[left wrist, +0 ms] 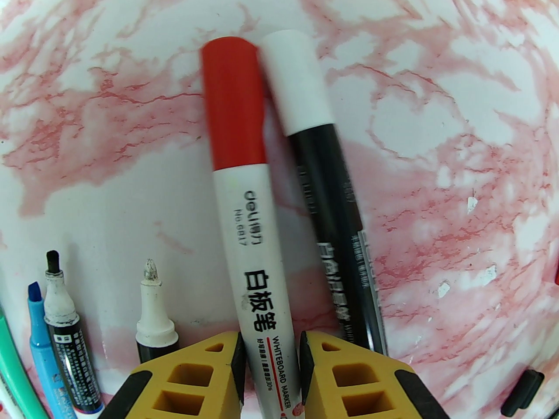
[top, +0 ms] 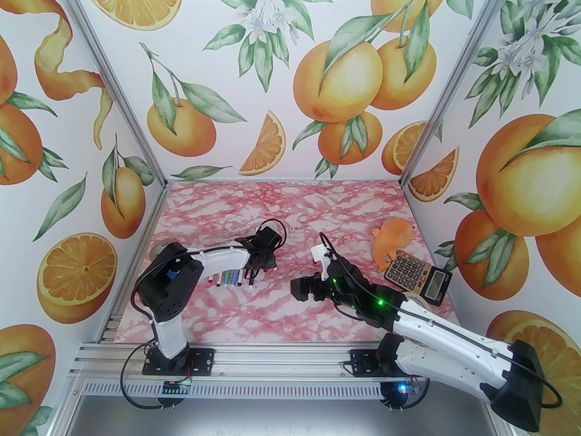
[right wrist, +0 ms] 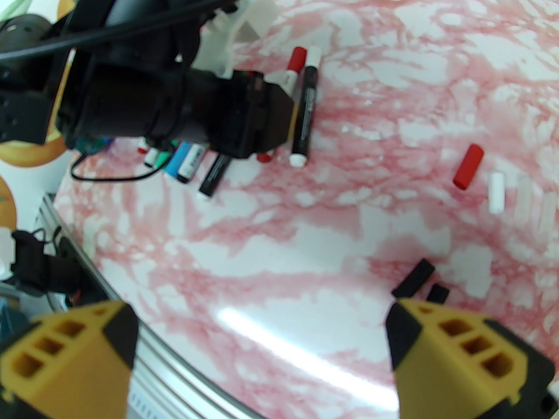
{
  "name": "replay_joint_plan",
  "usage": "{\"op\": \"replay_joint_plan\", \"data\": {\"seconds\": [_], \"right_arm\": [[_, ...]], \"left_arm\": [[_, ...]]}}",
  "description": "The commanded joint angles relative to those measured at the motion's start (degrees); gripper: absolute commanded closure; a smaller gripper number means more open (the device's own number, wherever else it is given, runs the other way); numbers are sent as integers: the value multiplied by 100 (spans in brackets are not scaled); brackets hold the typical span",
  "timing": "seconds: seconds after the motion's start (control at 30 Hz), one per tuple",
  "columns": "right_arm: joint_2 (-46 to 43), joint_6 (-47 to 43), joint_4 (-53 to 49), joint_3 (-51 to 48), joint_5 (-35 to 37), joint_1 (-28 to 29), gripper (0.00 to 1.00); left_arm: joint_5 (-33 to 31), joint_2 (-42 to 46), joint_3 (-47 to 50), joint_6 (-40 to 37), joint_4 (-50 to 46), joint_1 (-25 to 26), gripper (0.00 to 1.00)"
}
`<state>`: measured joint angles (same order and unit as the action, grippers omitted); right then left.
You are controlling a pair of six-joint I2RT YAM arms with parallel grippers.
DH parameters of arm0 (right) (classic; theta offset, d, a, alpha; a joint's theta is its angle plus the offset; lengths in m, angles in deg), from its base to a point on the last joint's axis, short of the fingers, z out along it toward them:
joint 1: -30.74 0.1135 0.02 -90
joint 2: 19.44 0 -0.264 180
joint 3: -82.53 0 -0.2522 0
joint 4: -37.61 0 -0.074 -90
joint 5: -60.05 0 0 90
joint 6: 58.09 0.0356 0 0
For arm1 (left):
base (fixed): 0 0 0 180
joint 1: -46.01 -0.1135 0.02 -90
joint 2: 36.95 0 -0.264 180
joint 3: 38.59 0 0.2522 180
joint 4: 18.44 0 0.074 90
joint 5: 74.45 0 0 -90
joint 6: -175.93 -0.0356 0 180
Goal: Open the pen caps
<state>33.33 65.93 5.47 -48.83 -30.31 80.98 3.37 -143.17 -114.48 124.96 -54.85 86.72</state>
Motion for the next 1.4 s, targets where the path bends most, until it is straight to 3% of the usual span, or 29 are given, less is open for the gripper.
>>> {"op": "replay_joint_plan", "data": {"seconds": [0.0,0.33,0.67,0.8,1.03,1.23,1.37], "right_arm": [[-43,52,62,-68,117,49,0],[-51,61,84,-54,115,48,0],[8,778,192,112,226,-5,3],[101,1123,174,304,242,-126,7],[84,1512,386,419,-362,-762,16],[182,1561,395,627,-825,-1307,24],[340,1529,420,799,-982,-1465,25]], "left_arm": [[-47,-27,-177,70,-98,-58,76],[-82,276,-156,76,-126,-92,79],[402,1481,638,-364,604,-90,81],[1088,2097,1157,-708,1106,-93,81],[2467,3083,2003,-1249,2093,-90,82],[3799,3344,2348,-1302,2943,-61,85],[4073,3361,2373,-1232,3150,82,86]]}}
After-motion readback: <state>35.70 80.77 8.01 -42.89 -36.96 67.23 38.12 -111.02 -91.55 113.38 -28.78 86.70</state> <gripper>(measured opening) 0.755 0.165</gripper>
